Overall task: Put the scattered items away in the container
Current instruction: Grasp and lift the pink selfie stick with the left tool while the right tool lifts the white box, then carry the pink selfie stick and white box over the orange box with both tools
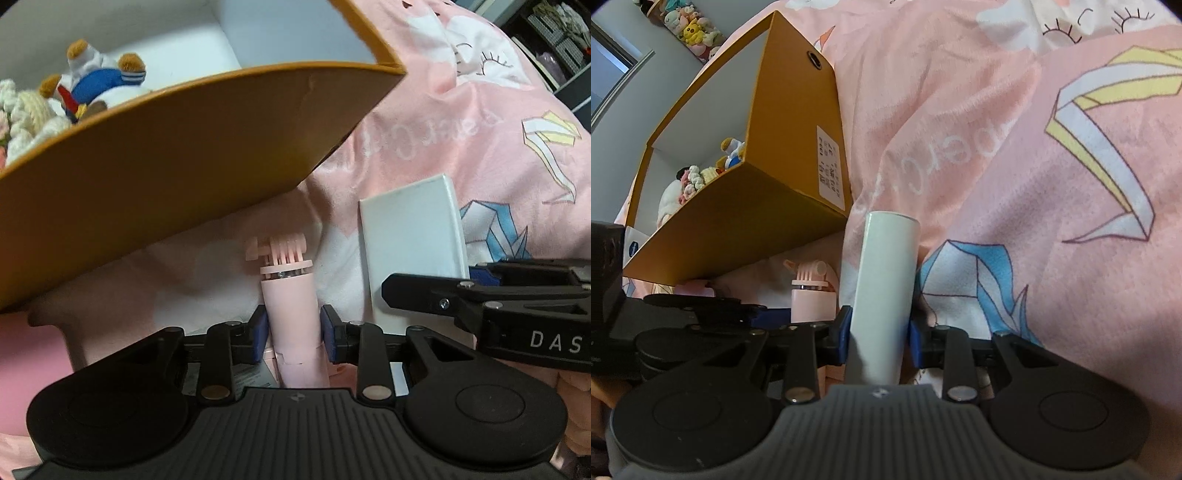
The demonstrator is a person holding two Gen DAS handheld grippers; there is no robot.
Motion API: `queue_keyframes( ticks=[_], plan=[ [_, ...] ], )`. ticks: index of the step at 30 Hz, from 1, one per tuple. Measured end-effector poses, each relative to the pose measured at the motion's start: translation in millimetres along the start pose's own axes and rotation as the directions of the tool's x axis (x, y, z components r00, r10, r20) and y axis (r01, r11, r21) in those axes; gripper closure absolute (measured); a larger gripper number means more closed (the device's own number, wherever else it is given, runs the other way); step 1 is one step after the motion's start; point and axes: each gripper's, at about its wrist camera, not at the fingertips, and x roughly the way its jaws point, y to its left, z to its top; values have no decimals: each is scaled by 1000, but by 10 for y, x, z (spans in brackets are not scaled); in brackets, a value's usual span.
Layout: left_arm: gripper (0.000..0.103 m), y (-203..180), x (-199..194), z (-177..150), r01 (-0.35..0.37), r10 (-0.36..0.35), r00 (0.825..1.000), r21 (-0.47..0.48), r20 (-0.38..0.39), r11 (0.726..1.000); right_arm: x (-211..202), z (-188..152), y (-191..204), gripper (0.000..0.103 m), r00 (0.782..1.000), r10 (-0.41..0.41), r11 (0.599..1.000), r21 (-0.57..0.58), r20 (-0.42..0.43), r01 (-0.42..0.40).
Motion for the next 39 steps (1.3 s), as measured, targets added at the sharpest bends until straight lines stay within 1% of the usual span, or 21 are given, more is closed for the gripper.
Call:
queue_keyframes(
  ticks=[6,11,15,20,21,26,29,33,36,39],
  plan=[
    [70,25,-147,-87,20,-19,999,-19,39,1000,-83,-7,51,70,1000,5,1000,-4,5,-5],
    [71,23,-400,-209,48,-46,993,-12,108,999,-223,-39,181,70,999,-8,999,-41,44,10],
    [71,42,-625,-316,75,-73,982,-9,177,997,-331,-75,274,71,996,-22,996,-79,87,29],
    [72,16,-914,-429,86,-85,962,8,259,996,-483,-109,460,72,988,-45,988,-142,146,66],
    [72,3,-964,-402,85,-85,958,12,275,996,-511,-113,512,72,986,-49,985,-156,159,74],
    [72,-5,-1241,-475,93,-99,928,35,359,995,-710,-115,675,72,973,-58,972,-211,224,106],
    [72,12,-1342,-443,95,-100,910,32,402,995,-842,-104,760,72,964,-50,964,-240,260,115],
    [72,53,-1565,-497,101,-101,885,24,455,995,-964,-76,952,72,953,-34,949,-289,301,125],
    [72,103,-1763,-535,108,-102,858,17,504,994,-1075,-43,1091,72,944,-20,933,-332,331,136],
    [72,168,-1976,-556,123,-107,819,10,563,992,-1152,17,1251,72,934,-4,914,-378,357,148]
  ],
)
